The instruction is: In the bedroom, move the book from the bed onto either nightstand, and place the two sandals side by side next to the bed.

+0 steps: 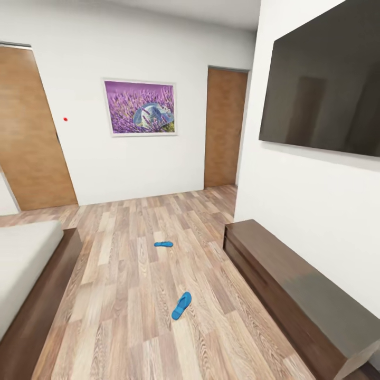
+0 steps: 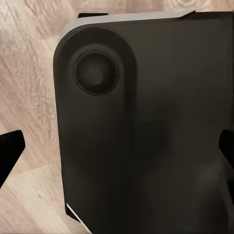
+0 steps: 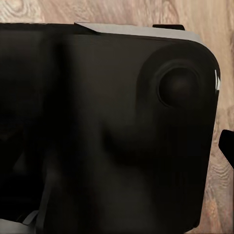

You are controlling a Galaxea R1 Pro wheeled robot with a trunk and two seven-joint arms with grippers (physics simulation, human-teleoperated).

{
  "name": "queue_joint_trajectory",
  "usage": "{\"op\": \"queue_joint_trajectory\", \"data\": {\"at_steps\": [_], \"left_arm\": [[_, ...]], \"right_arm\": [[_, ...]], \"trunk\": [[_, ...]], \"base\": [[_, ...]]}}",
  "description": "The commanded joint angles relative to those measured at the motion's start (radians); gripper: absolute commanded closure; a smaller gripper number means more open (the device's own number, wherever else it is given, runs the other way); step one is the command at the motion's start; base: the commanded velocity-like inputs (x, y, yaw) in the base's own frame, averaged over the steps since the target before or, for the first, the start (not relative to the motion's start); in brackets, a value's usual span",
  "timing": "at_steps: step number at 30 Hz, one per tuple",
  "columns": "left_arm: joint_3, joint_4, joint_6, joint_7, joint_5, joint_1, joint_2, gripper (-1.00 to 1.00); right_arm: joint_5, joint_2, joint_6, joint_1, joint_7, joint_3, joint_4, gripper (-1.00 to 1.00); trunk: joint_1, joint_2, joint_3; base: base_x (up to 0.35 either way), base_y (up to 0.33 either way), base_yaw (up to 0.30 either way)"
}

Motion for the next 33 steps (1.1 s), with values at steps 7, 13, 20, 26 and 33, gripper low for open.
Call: {"op": "queue_joint_trajectory", "data": {"at_steps": [7,13,20,26,33], "left_arm": [[-0.002,0.0,-0.008,0.0,-0.003,-0.001,-0.005,-1.0],[-0.001,0.0,-0.009,0.0,-0.003,-0.001,-0.008,-1.0],[-0.001,0.0,-0.009,0.001,-0.001,-0.001,-0.017,-1.0],[-0.001,-0.003,-0.008,0.0,0.0,-0.001,-0.021,-1.0],[0.0,-0.005,-0.008,0.001,0.001,-0.001,-0.029,-1.0]], "right_arm": [[0.001,0.0,-0.003,0.0,0.0,0.0,0.0,-1.0],[0.001,0.0,-0.003,0.0,0.0,0.0,0.0,-1.0],[0.001,0.0,-0.002,0.0,0.0,0.0,0.0,-1.0],[0.001,0.0,-0.002,0.0,0.0,0.001,0.0,-1.0],[0.0,0.0,-0.001,0.0,0.0,0.001,-0.002,-1.0]], "trunk": [[0.0,0.0,-0.004],[0.0,0.0,-0.007],[0.0,0.0,-0.01],[0.0,0.0,-0.013],[0.0,0.0,-0.017]], "base": [[0.0,0.0,0.256],[0.0,0.0,0.256],[0.0,0.0,0.256],[0.0,0.0,0.256],[0.0,0.0,0.256]]}}
